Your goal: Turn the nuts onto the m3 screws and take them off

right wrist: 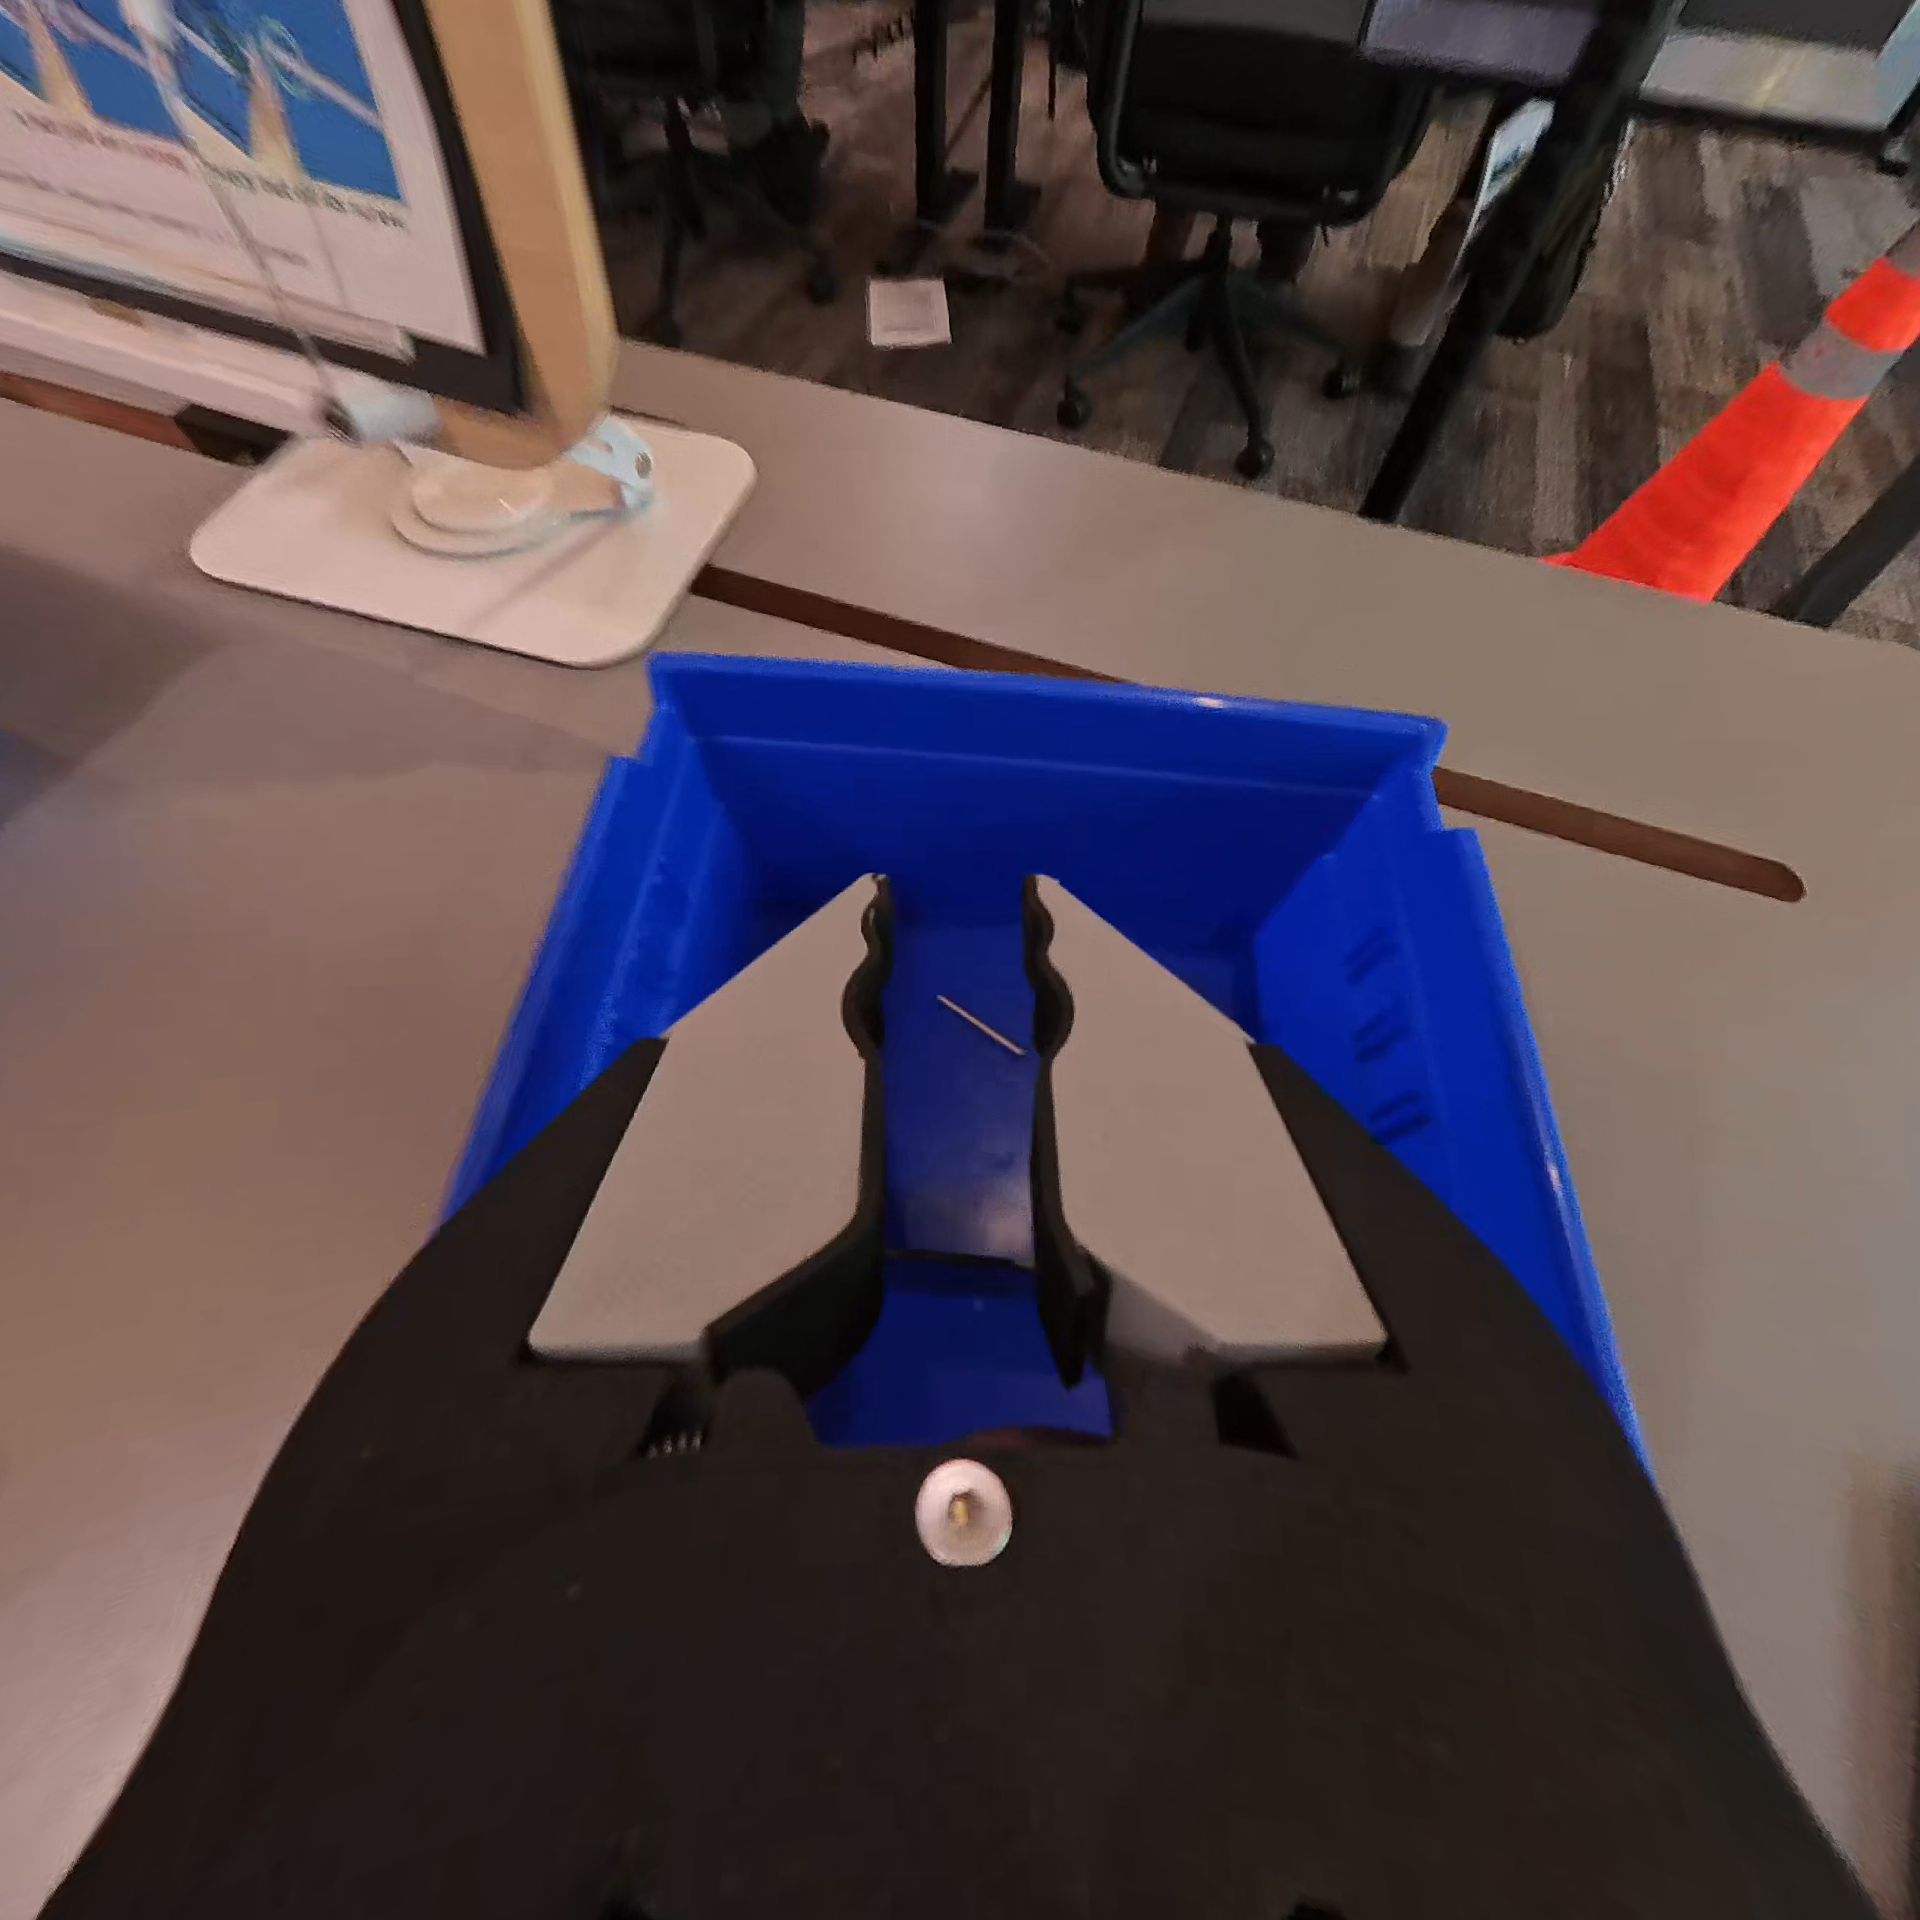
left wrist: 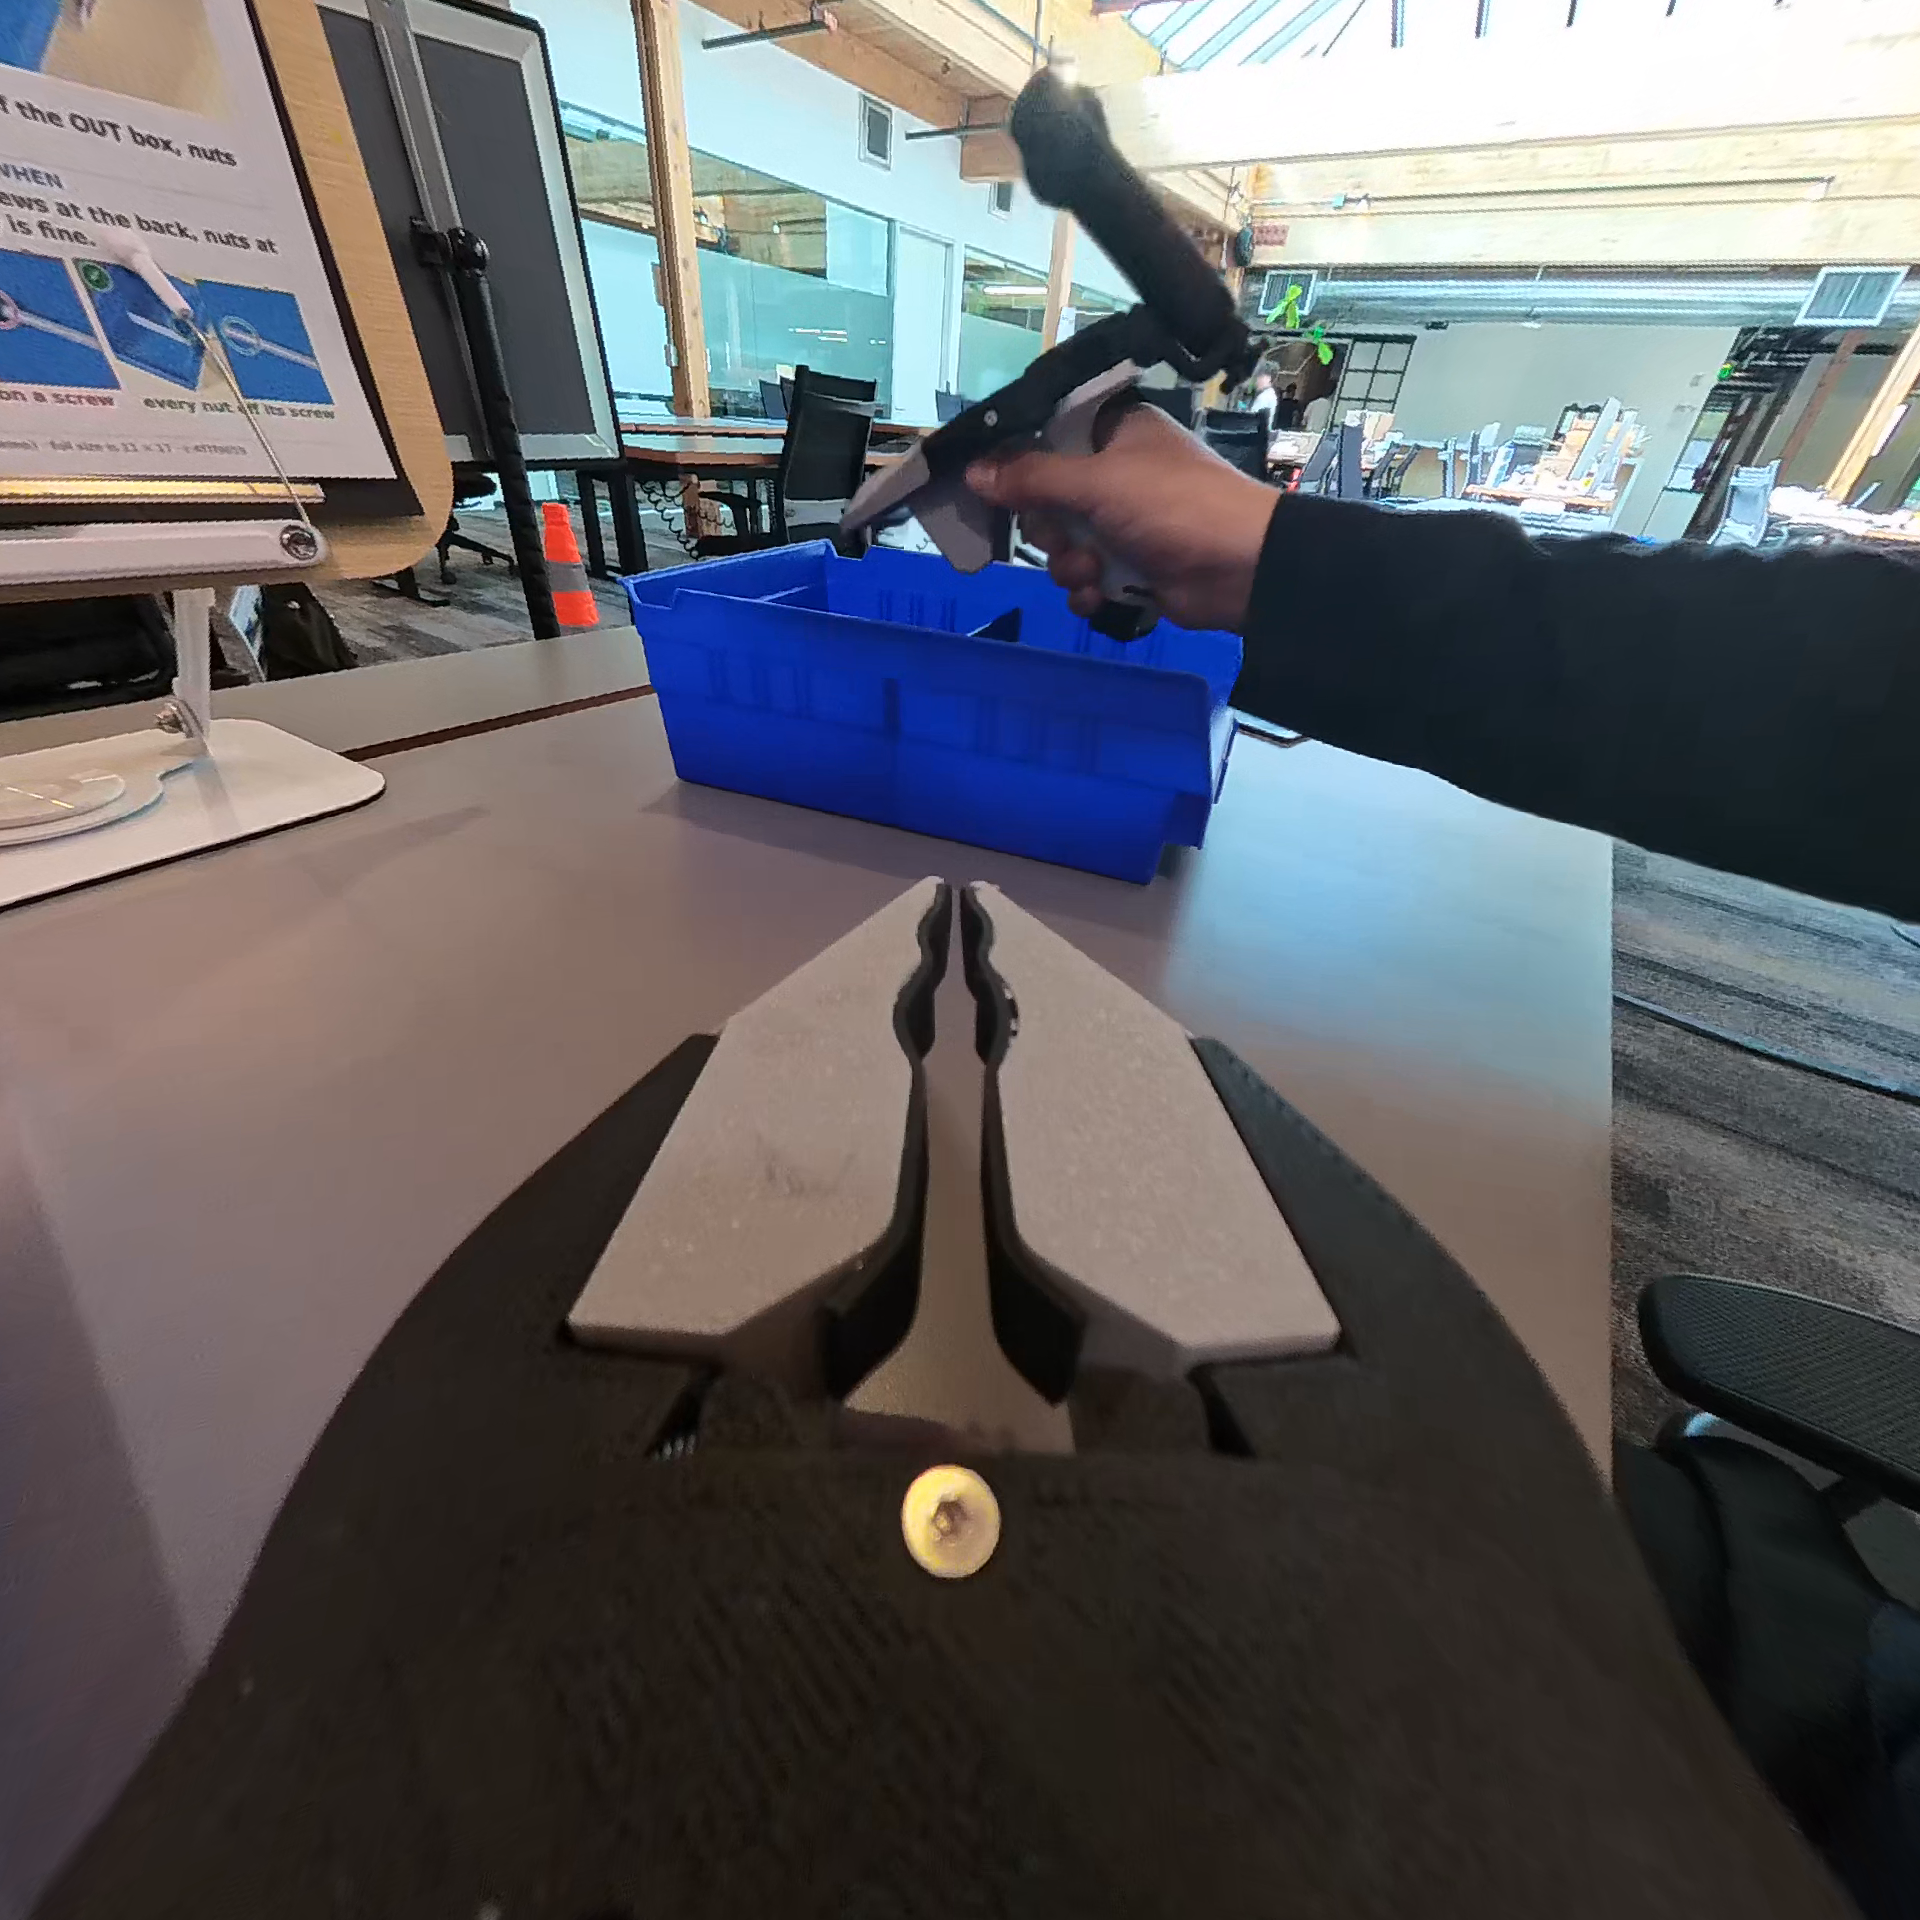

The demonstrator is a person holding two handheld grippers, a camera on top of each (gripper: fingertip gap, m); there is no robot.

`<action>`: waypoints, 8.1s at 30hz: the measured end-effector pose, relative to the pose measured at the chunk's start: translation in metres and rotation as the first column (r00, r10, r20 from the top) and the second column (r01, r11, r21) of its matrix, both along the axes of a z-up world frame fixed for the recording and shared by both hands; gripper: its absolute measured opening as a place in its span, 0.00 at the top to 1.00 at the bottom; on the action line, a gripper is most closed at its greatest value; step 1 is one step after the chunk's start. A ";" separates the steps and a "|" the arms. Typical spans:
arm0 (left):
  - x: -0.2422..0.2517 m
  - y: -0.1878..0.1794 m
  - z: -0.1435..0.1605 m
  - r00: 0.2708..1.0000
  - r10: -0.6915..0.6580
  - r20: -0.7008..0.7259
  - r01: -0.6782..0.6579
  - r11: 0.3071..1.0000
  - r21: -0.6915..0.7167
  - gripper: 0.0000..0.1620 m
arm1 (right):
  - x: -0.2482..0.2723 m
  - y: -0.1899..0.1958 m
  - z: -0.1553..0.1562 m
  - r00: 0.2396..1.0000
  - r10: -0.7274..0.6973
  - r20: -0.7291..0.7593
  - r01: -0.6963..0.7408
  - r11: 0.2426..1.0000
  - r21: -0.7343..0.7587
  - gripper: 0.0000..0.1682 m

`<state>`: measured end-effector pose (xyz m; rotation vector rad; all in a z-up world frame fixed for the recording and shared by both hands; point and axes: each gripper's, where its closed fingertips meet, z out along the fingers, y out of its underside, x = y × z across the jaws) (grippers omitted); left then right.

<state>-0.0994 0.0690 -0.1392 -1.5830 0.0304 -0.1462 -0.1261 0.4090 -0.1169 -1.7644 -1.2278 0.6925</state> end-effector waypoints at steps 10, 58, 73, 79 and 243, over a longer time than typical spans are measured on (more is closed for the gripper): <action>0.001 0.001 -0.001 1.000 0.000 -0.014 0.000 1.000 -0.006 1.00 | -0.009 -0.218 0.070 0.802 0.444 -0.401 -0.485 0.874 -0.002 0.77; -0.116 -0.077 -0.006 0.923 0.360 0.133 -0.300 0.893 -0.336 0.85 | -0.049 -0.275 -0.065 0.881 0.450 -0.147 -0.435 0.892 0.120 0.77; -0.256 -0.071 -0.009 0.874 0.485 -0.029 -0.402 0.688 -0.605 0.83 | -0.047 -0.281 -0.059 0.860 0.478 -0.179 -0.458 0.878 0.141 0.80; -0.293 -0.090 -0.087 0.812 0.567 -0.141 -0.415 0.390 -0.822 0.77 | -0.049 -0.285 -0.061 0.854 0.498 -0.149 -0.475 0.864 0.165 0.80; 0.019 -0.026 -0.033 0.962 -0.249 0.115 0.273 0.908 -0.318 0.99 | 0.026 -0.375 -0.025 0.338 0.877 -0.341 -0.941 0.311 -0.133 0.99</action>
